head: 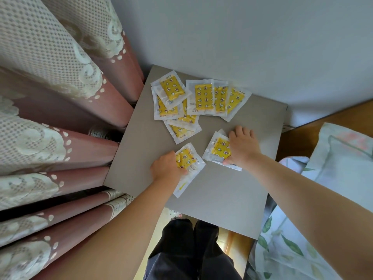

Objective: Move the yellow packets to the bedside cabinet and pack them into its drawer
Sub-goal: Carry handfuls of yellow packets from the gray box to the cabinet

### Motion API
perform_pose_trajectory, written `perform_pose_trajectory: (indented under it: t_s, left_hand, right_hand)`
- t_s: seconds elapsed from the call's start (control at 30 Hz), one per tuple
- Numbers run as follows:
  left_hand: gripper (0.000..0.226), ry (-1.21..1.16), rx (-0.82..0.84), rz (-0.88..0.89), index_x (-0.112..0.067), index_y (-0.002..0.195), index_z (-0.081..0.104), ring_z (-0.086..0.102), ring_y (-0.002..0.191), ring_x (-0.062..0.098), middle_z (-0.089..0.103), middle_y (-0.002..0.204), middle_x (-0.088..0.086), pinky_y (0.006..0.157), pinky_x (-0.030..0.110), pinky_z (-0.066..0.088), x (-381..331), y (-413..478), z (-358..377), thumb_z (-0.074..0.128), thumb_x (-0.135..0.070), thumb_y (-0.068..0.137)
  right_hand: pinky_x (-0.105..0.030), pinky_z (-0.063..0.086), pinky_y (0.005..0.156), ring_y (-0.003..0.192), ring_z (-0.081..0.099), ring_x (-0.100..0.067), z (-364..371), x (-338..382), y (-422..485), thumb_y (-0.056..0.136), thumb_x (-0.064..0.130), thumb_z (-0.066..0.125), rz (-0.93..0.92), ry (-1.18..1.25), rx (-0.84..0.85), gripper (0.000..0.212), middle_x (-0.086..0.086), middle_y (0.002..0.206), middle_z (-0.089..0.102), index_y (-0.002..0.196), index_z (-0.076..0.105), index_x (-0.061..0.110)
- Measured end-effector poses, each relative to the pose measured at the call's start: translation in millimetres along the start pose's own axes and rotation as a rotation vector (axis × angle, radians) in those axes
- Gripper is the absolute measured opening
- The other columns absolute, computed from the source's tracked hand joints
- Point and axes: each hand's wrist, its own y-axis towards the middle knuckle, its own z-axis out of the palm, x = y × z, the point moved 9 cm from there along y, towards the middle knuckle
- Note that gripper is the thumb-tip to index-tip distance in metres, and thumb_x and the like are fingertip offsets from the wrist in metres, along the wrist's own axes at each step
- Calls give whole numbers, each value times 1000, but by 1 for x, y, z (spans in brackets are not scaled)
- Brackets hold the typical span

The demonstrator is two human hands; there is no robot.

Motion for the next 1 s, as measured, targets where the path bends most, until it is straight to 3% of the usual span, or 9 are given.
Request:
perform_pose_trajectory:
  t_s: [0.23,0.43,0.57,0.8,1.0]
  left_hand:
    - [39,-283,54,-60,-18,98,57,62,92,24,65,101,0,69,29,44,7,8,8,77,-40,72]
    - [25,-424,52,-74,-11,109,56,59,102,29,62,110,6,74,31,43,8,10,5,54,-31,94]
    - [16,-402,101,-35,-12,99,55,58,93,27,61,102,6,72,30,44,5,12,3,55,-27,92]
    - [18,-322,68,64,-18,84,50,56,82,23,55,86,-1,66,29,41,-3,12,-3,59,-31,90]
    - [19,-293,89,104,-18,81,49,57,85,25,57,88,1,67,31,42,-6,11,-8,62,-30,89]
  right_hand:
    - [-35,33,90,114,50,-25,7,-8,-5,66,56,76,130,119,49,76,-4,117,58,117,39,13]
    - [-34,37,91,118,48,-25,13,-12,-10,77,63,63,103,105,55,74,-6,125,53,124,41,11]
    - [-34,40,89,118,47,-26,17,-13,-17,89,56,50,98,137,59,62,-9,129,48,126,38,8]
    - [-29,35,72,102,59,-26,14,-9,-17,83,18,57,159,180,160,40,-5,112,56,116,36,12]
    - [-28,39,69,102,60,-25,8,-16,-19,85,13,57,145,209,162,39,-3,109,59,121,43,12]
